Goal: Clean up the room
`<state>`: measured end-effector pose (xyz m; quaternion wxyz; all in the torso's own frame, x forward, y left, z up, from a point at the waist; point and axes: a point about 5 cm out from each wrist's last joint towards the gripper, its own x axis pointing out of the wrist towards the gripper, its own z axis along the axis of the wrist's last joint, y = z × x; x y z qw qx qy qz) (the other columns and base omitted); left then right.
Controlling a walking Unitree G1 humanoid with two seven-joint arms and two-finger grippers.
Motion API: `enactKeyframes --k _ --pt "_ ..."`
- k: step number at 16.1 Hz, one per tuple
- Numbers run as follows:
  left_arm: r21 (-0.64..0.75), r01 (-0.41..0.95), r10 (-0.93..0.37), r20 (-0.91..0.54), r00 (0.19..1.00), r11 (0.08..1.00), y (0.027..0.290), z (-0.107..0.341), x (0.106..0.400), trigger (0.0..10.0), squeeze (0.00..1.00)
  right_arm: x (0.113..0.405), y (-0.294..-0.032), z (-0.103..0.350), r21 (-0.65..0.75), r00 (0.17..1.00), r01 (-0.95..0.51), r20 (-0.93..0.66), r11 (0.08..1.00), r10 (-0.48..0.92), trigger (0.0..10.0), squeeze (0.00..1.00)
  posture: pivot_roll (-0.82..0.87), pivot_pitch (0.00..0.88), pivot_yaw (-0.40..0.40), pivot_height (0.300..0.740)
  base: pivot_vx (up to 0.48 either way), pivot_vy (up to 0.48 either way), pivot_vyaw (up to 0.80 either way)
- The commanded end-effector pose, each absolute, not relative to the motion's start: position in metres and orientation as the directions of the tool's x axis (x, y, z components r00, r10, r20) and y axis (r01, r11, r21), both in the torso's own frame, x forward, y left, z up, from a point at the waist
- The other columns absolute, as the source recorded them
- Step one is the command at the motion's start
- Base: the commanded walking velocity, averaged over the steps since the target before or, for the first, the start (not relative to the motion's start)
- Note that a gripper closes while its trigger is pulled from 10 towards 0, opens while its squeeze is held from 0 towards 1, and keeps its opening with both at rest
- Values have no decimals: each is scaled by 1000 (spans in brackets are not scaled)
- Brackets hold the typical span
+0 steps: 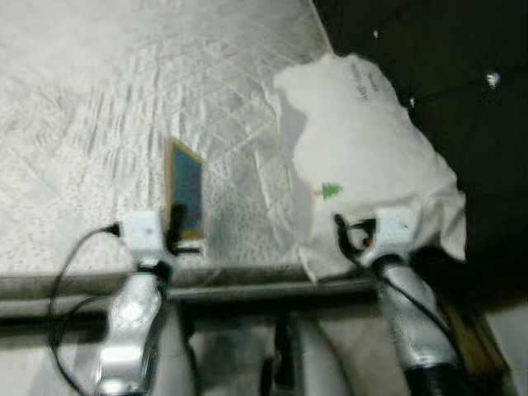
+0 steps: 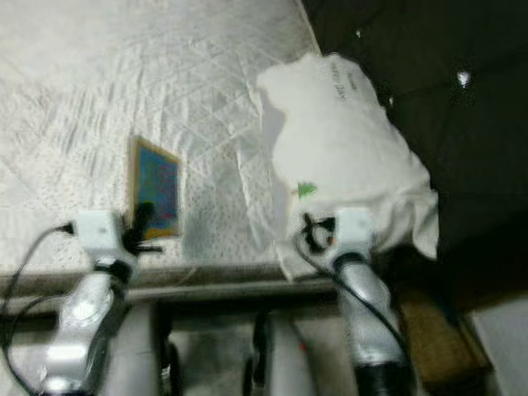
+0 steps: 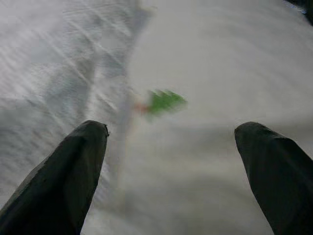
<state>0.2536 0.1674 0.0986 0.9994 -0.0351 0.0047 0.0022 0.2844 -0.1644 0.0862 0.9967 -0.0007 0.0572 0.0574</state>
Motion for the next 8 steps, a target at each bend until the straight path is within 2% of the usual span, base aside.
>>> enactKeyframes --k 1,6,8 --pt "-82 14 -12 23 1000 997 160 105 255 10000 0 278 -178 78 -12 986 -80 -151 997 77 10000 0 21 164 -132 624 0 0 0" --pt "-86 80 -82 -18 997 993 152 99 255 10000 0 278 -177 78 -7 986 -80 -150 997 78 10000 0 22 160 -129 624 0 0 0" --pt "-89 115 -117 -23 993 989 148 98 259 10000 0 278 -177 78 1 985 -84 -153 996 83 10000 0 16 162 -130 610 0 0 0"
